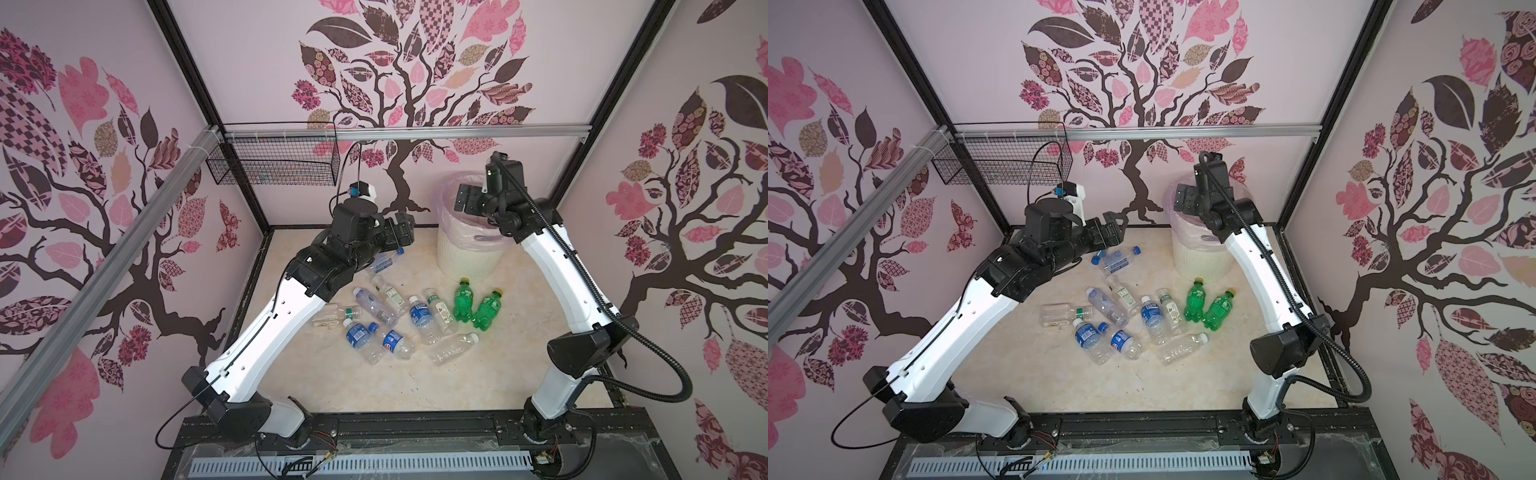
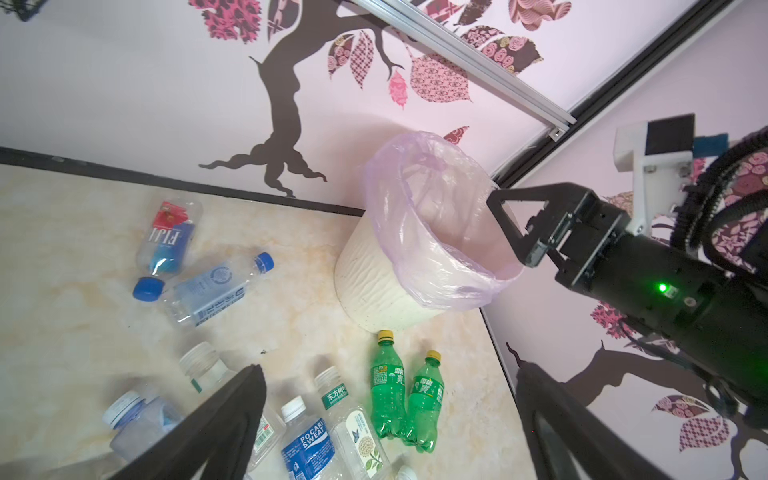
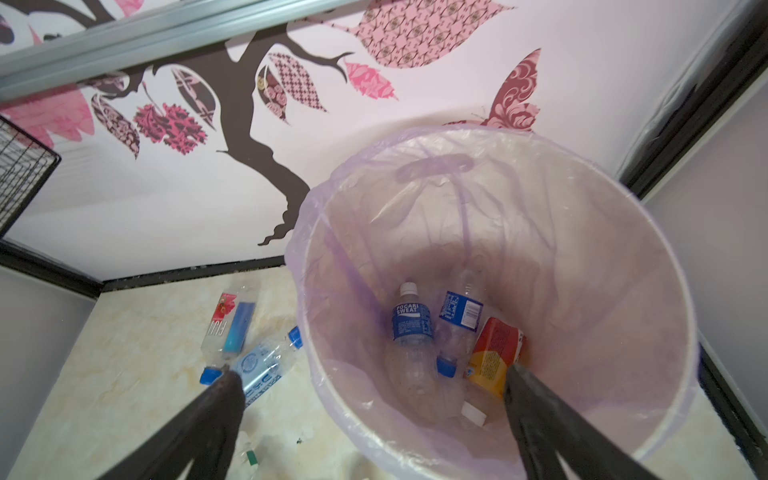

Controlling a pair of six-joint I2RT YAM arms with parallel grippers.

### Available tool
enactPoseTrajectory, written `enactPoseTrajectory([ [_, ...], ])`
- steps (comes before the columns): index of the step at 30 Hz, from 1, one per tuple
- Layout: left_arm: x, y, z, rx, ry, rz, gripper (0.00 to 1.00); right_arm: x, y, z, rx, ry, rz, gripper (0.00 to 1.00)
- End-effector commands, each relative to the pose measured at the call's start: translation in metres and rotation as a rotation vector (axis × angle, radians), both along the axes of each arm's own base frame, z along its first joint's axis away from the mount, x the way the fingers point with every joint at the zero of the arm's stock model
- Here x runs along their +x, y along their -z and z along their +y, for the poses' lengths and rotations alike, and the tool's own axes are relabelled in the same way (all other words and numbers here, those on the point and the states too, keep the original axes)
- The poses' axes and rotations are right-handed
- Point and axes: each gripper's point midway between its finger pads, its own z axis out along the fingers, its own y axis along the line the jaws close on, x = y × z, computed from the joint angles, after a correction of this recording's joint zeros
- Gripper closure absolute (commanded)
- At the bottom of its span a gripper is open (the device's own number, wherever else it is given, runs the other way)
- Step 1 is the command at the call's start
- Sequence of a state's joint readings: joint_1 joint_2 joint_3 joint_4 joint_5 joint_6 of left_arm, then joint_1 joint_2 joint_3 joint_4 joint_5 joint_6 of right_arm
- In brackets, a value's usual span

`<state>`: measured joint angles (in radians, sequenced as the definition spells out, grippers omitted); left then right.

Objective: Throw the plastic bottles in the bin
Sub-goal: 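Withdraw the right gripper from the bin while the left gripper moves to a green-capped bottle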

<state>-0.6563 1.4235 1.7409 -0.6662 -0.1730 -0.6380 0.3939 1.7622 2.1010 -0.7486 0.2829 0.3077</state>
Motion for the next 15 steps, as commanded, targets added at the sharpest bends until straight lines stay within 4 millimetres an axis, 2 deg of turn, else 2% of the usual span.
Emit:
enactPoseTrajectory([
  [1,0.007,0.004,0.034,-0.054,-0.111,0.015,0.03,-0.017,-0.019,0.018,0.015,-0.046,-0.048,0.01],
  [3,0.008,0.014,0.048,-0.059,-0.149,0.038,0.03,-0.023,-0.013,0.032,0.013,-0.074,-0.037,0.00],
  [10,0.001,0.040,0.072,0.059,-0.213,0.104,0.03,-0.040,0.004,0.083,-0.011,-0.163,-0.010,0.01],
  [15,-0.004,0.057,0.088,0.001,-0.259,0.121,0.03,-0.052,0.011,0.118,-0.034,-0.233,0.000,0.01],
])
